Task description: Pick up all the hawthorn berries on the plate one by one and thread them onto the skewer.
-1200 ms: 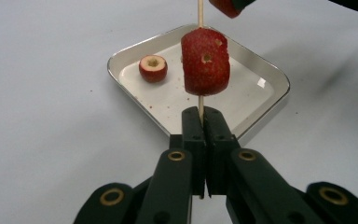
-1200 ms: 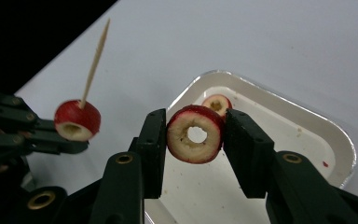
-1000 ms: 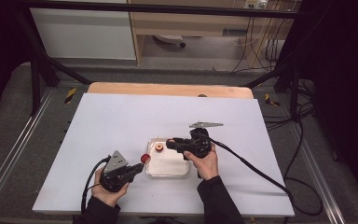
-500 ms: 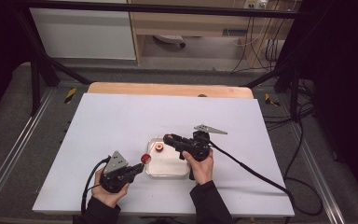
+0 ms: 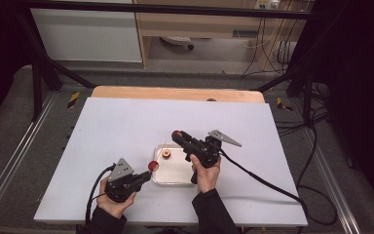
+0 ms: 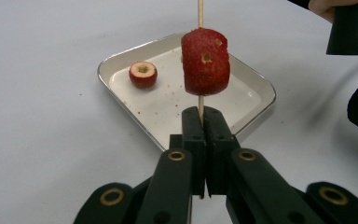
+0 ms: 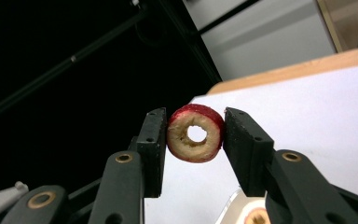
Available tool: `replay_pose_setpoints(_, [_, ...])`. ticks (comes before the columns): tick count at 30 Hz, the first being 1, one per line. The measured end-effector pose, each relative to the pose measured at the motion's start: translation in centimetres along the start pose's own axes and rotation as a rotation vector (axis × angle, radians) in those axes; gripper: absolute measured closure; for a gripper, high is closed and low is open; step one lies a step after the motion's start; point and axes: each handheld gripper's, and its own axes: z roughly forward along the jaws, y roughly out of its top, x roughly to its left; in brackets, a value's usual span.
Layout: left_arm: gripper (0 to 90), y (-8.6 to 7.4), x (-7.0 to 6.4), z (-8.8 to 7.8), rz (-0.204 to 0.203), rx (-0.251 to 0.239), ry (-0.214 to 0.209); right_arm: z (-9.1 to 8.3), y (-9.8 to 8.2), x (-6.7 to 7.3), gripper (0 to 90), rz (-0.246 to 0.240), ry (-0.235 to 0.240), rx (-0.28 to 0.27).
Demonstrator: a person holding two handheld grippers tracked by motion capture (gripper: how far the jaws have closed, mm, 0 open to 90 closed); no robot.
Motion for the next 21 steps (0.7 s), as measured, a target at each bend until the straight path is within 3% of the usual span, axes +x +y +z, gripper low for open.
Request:
replay_pose_setpoints(7, [88.5,0.0,-0.3,0.1,-0.013,-0.007,-0.015,-0.1,-0.4,0.4,60.4,0.028,0.037,-0.065])
replay_pose_setpoints(21, [88.5,0.1,-0.8,0.3,-0.036,-0.013,-0.038,0.0,-1.6,0.7,60.5,0.017,0.061,-0.146])
